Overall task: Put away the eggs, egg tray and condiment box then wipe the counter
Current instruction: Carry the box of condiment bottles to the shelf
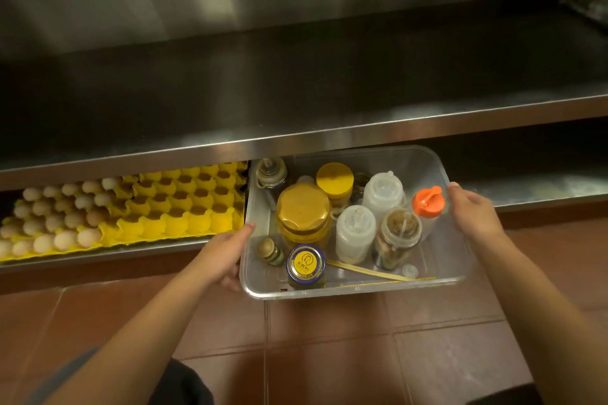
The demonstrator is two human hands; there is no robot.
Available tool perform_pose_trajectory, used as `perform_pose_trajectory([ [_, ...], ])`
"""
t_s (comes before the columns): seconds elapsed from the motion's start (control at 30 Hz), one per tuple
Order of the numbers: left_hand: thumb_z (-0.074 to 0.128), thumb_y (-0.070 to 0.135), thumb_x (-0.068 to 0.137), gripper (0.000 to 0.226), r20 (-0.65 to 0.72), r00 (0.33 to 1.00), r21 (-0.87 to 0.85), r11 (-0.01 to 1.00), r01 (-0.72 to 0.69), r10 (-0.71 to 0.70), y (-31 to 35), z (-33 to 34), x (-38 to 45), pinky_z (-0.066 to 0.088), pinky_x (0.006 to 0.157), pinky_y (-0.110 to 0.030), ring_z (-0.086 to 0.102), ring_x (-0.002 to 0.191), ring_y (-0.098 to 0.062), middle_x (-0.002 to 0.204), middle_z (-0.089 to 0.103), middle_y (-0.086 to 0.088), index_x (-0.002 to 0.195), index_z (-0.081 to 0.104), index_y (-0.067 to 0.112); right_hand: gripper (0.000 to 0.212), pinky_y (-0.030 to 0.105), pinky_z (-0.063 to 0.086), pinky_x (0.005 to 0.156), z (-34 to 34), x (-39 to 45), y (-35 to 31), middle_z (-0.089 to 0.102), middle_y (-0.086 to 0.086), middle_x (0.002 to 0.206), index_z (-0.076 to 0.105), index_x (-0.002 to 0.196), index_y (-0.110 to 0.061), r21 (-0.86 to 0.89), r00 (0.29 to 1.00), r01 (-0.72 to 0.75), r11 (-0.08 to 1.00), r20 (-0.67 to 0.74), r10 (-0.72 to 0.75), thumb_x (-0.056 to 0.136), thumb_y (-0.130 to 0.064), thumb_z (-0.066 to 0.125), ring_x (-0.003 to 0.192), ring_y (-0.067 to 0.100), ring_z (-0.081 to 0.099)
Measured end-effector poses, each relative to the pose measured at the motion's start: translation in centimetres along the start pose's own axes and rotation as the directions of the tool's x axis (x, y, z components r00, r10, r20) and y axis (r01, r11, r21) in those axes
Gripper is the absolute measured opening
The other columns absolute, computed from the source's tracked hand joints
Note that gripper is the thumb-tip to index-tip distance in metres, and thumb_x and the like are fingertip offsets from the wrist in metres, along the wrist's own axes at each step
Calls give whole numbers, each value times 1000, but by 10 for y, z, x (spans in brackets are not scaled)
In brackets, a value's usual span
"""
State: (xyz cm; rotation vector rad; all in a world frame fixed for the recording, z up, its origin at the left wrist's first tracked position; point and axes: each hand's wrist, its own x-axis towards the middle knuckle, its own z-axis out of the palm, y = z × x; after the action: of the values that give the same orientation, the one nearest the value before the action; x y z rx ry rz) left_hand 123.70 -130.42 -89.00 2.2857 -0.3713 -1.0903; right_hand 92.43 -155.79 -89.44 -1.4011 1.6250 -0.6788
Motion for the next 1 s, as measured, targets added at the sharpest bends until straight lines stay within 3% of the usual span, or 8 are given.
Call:
perform_pose_trajectory([
  [0.1, 35, 72, 93, 68, 215, 973, -4, 996, 85, -82, -11, -2, -12, 58, 49, -38, 74, 67, -36, 84, 76, -20, 110, 64, 13, 58, 48, 43, 99, -1, -2, -4, 61, 30, 118, 61, 113, 8, 11, 1000, -27, 1000, 12, 27, 99, -46, 48, 110, 41, 56],
  [0.2, 35, 62, 99, 60, 147, 988, -72, 996, 52, -40, -4, 3, -17, 59, 44, -39, 72, 58, -38, 74, 72, -27, 111, 58, 7, 59, 47, 44, 98, -3, -4, -5, 61, 30, 119, 60, 116, 10, 29, 999, -24, 999, 39, 23, 99, -45, 49, 109, 39, 56],
  [0.3, 32, 56, 103, 55, 52, 999, -39, 999, -2, 4, 5, 11, -19, 53, 34, -36, 67, 44, -36, 67, 67, -34, 111, 53, 5, 55, 33, 49, 73, -9, -7, 1, 66, 21, 89, 61, 109, 15, 97, 996, -24, 995, 90, 15, 100, -39, 52, 80, 27, 63],
  [0.37, 32, 54, 104, 58, 33, 999, -36, 999, 4, -3, 8, 13, -19, 52, 33, -35, 64, 41, -34, 71, 66, -39, 120, 52, 2, 36, 19, 47, 53, -18, -11, 6, 62, 9, 72, 66, 97, 5, 200, 985, -73, 977, 171, 39, 101, -29, 53, 63, 17, 57],
  [0.5, 32, 54, 104, 66, 32, 999, -43, 999, 30, -29, 12, 13, -21, 53, 34, -36, 63, 40, -33, 80, 64, -44, 135, 46, -2, 22, 15, 45, 41, -38, -15, 12, 52, 7, 60, 57, 80, -4, 371, 933, -195, 908, 355, 55, 100, -6, 47, 43, 6, 54],
  [0.77, 37, 58, 101, 71, 94, 994, -117, 991, 70, -60, 9, 8, -17, 51, 34, -32, 65, 42, -33, 60, 67, -27, 119, 55, -8, 30, 30, 59, 59, -75, -14, 30, 76, 13, 92, 67, 98, -8, -43, 709, -397, 917, 621, 336, 99, -34, 54, 75, 20, 74],
  [0.87, 40, 61, 98, 73, 121, 991, -141, 987, 82, -65, 6, 6, -15, 52, 36, -33, 66, 44, -33, 63, 69, -24, 113, 60, -8, 30, 31, 60, 59, -77, -13, 30, 75, 17, 99, 67, 113, -2, -5, 726, -378, 926, 618, 300, 99, -26, 55, 79, 24, 75],
  [1.0, 43, 62, 97, 72, 123, 990, -161, 983, 92, -73, 4, 10, -13, 52, 38, -33, 68, 47, -33, 71, 70, -25, 116, 59, -5, 28, 29, 59, 55, -72, -11, 26, 72, 18, 98, 68, 110, -3, 59, 786, -333, 941, 569, 242, 99, -26, 56, 75, 21, 75],
])
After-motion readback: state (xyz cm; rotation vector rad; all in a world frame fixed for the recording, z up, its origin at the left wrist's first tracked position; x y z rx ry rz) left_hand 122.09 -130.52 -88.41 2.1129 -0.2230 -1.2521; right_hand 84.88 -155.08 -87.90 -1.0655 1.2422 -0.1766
